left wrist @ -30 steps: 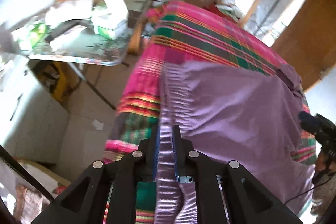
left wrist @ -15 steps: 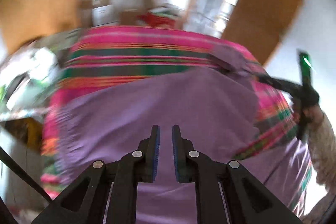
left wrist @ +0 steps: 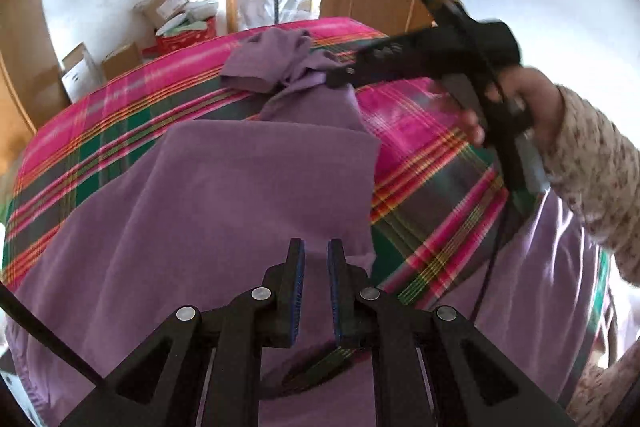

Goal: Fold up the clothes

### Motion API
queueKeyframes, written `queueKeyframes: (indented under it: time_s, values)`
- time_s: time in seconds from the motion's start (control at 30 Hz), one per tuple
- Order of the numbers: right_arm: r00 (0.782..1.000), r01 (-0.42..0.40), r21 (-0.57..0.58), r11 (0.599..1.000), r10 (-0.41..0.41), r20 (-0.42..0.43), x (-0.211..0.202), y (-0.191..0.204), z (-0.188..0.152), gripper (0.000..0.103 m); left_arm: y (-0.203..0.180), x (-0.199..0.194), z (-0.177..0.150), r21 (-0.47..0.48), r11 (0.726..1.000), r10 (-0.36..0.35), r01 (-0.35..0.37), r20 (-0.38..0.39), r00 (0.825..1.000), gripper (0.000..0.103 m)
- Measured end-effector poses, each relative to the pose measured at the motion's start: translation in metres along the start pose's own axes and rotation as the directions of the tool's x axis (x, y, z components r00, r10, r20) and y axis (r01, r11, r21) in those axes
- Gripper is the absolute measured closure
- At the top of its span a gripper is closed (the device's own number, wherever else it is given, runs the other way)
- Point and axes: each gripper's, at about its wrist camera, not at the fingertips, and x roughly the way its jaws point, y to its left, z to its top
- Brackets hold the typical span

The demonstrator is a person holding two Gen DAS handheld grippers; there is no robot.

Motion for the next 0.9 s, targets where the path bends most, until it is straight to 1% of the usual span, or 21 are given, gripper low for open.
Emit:
queueKeyframes:
  time_s: [0.17, 0.3, 0.47, 0.5, 0.63, 0.7, 0.77, 0.8, 0.9]
  values:
    - [1.0, -0.012, -0.004, 1.0, 0.012, -0.004, 0.011, -0.002, 0.005, 0.068, -0.012, 0.002, -0.001, 0.058, 0.998, 0.027, -0.026, -0.01, 1.0, 0.09]
    - [0.999, -0.037, -0.003, 0.999, 0.037, -0.018, 0.021, -0.004, 0.008, 0.068, -0.017, 0.003, -0.003, 0.06, 0.998, -0.023, 0.023, -0.011, 1.0, 0.089]
    - [0.997, -0.074, 0.015, 0.997, 0.075, -0.016, 0.026, -0.009, 0.011, 0.068, -0.03, 0.0, -0.01, 0.12, 0.992, -0.04, 0.041, -0.015, 0.999, 0.089]
    - [0.997, -0.077, 0.015, 0.997, 0.078, -0.015, 0.026, -0.009, 0.011, 0.068, -0.03, 0.001, -0.01, 0.118, 0.992, -0.046, 0.048, -0.017, 0.999, 0.089]
    - [0.998, -0.066, 0.005, 0.998, 0.066, -0.01, 0.029, -0.006, 0.012, 0.069, -0.027, 0.01, -0.008, 0.094, 0.996, 0.005, -0.003, -0.029, 1.0, 0.089]
    - [0.998, -0.067, -0.001, 0.998, 0.067, -0.011, 0.03, -0.006, 0.012, 0.077, -0.026, 0.016, -0.008, 0.092, 0.996, 0.024, -0.019, -0.05, 0.998, 0.089]
    - [0.998, -0.068, 0.002, 0.998, 0.068, -0.013, 0.03, -0.006, 0.012, 0.082, -0.026, 0.023, -0.01, 0.1, 0.994, 0.058, -0.05, -0.078, 0.995, 0.089]
    - [0.998, -0.066, -0.001, 0.998, 0.066, -0.008, 0.029, -0.006, 0.012, 0.087, -0.024, 0.025, -0.01, 0.088, 0.995, 0.059, -0.052, -0.083, 0.995, 0.089]
    - [0.999, -0.05, -0.012, 0.999, 0.05, 0.019, 0.023, -0.003, 0.015, 0.09, -0.019, 0.027, -0.01, 0.053, 0.997, 0.056, -0.051, -0.089, 0.994, 0.088]
